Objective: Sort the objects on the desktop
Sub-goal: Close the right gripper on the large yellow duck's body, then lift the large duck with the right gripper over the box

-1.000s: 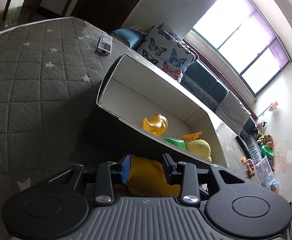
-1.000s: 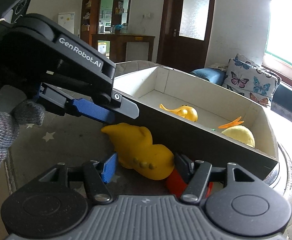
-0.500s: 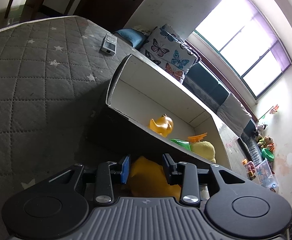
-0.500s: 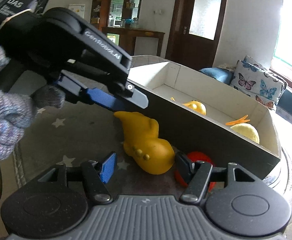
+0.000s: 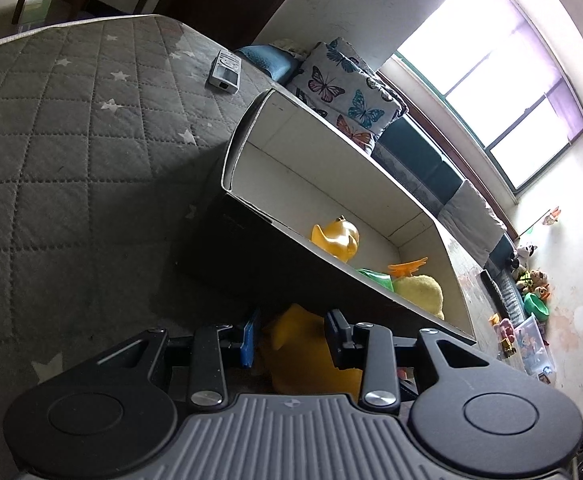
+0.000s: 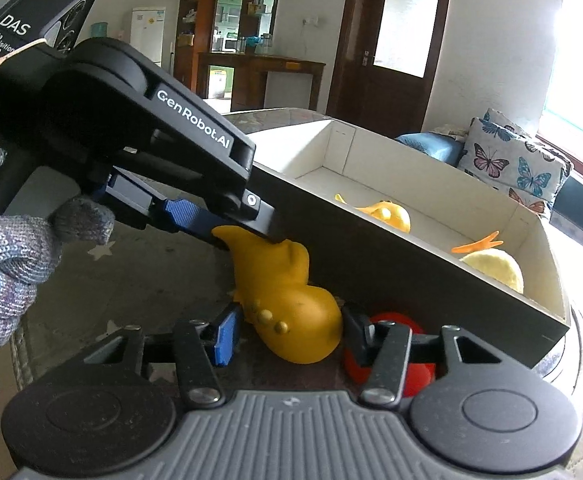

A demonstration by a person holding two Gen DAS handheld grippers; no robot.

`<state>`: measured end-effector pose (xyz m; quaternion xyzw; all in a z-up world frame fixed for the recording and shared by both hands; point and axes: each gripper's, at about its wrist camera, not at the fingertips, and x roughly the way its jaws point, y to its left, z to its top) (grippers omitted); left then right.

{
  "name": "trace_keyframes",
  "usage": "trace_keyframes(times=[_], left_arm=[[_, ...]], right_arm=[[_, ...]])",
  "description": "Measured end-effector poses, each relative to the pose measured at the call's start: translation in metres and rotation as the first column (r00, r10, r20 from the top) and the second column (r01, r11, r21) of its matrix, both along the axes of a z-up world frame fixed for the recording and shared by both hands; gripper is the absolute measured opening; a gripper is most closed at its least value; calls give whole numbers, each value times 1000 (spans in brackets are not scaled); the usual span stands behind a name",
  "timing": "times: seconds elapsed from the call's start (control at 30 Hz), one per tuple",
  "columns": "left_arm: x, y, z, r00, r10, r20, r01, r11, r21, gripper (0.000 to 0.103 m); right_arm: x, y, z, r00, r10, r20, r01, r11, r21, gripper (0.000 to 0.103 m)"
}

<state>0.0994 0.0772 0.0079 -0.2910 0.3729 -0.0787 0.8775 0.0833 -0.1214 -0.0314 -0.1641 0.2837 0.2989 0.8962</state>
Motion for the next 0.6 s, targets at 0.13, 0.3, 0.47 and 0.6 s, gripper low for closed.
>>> trace_keyframes(times=[0.13, 0.3, 0.47, 0.6], left_arm=[[-3, 0, 2, 1000, 6, 2, -6, 1000, 8, 37], [-13, 0, 13, 1000, 6, 30, -7, 1000, 9, 37], [-20, -3, 34, 996, 4, 89, -4, 1000, 4, 35], [-17, -7, 52, 991, 1, 136, -1, 1000, 1, 34]], right_arm=[[-2, -3, 2, 1000, 2, -5, -2, 1000, 18, 51], [-12, -8, 13, 1000, 4, 24, -5, 999, 34, 50], [-20, -15, 30, 997, -1, 72, -4, 998, 62, 50], [-19, -22, 45, 993, -22, 120, 11, 996, 89, 50]])
